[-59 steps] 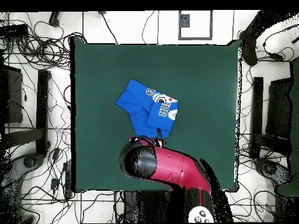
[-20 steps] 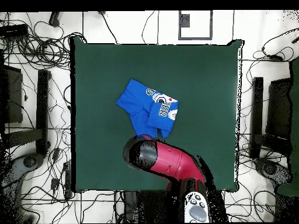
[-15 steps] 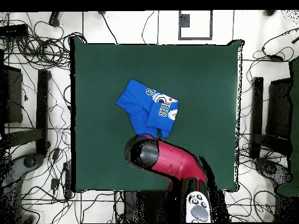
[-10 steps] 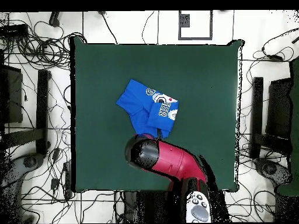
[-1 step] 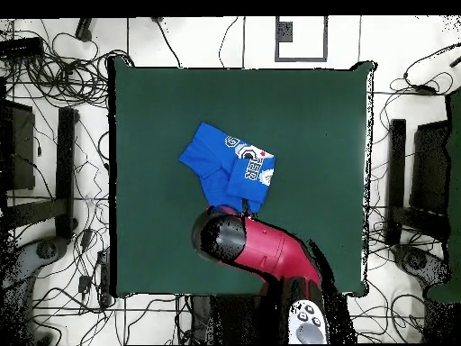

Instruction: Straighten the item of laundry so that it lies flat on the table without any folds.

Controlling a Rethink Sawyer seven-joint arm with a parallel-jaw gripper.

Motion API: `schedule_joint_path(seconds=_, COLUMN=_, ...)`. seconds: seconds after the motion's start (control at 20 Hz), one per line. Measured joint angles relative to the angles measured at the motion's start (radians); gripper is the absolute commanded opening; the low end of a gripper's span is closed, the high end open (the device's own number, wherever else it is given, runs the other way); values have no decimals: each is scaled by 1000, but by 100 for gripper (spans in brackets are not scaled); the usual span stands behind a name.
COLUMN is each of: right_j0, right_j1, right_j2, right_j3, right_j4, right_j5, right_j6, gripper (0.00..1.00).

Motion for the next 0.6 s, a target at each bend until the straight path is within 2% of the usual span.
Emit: schedule_joint_path(seconds=0.6, right_j0=0, right_j1=-50, right_j2=0, right_j3=1, right_j4=0, right_j5=0, right_j6=0, gripper=100)
